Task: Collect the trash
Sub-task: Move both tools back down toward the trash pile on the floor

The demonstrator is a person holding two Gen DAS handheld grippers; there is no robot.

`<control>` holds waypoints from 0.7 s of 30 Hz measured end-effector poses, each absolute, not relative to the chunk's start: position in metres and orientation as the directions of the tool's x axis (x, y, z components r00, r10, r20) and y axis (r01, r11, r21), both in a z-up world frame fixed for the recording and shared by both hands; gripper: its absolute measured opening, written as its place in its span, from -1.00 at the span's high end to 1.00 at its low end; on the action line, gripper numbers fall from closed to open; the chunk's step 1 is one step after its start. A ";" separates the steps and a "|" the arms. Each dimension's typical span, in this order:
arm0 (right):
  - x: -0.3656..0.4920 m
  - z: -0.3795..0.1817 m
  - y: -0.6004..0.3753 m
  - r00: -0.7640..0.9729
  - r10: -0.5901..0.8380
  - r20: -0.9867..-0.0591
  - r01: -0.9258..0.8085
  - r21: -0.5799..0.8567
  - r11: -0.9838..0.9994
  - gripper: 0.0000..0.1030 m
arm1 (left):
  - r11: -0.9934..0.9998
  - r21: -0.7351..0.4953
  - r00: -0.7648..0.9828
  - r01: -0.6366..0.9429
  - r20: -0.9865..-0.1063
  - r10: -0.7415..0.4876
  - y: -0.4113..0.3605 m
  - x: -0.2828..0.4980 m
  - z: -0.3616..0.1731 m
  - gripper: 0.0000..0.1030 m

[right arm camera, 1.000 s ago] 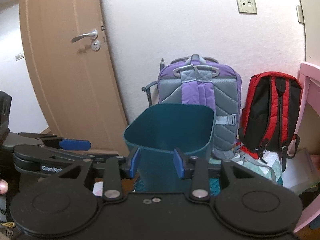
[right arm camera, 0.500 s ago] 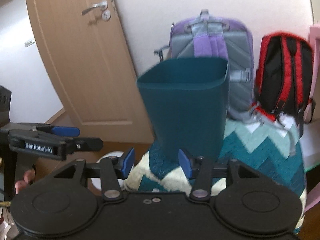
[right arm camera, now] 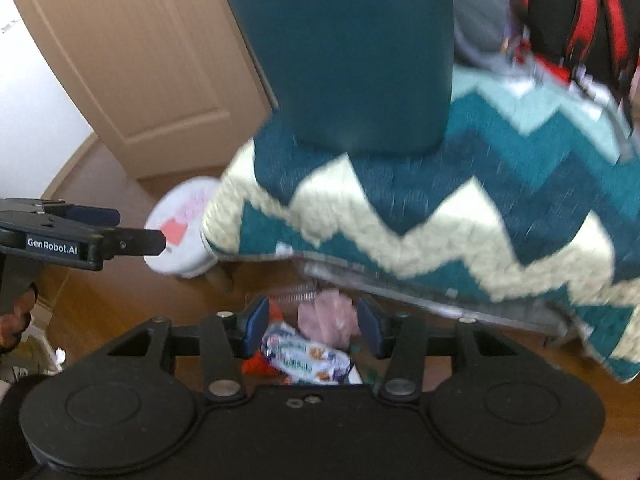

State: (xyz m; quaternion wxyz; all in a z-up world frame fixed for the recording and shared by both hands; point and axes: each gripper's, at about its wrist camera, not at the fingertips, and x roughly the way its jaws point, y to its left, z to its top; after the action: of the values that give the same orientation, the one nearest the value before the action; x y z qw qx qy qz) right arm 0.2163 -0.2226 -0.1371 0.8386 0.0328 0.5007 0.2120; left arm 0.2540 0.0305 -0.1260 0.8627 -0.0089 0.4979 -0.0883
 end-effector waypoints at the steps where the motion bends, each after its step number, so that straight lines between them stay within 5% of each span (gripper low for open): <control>1: 0.219 -0.150 -0.221 0.387 0.387 -0.837 -0.317 0.273 0.908 0.04 | 0.985 -0.101 0.471 0.140 -0.868 -0.156 0.033 0.258 -0.139 -0.96; 21: 0.254 -0.342 -0.157 0.081 0.267 -0.960 -0.489 0.195 0.850 0.07 | 0.994 -0.044 0.242 0.102 -0.968 -0.067 0.089 0.314 -0.343 -0.95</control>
State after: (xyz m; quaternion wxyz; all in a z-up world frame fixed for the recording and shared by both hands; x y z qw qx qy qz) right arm 0.2538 -0.1574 -0.3421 0.7299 -0.0884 0.6264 0.2590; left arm 0.3137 0.0893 -0.3433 0.7878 0.0141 0.6134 -0.0538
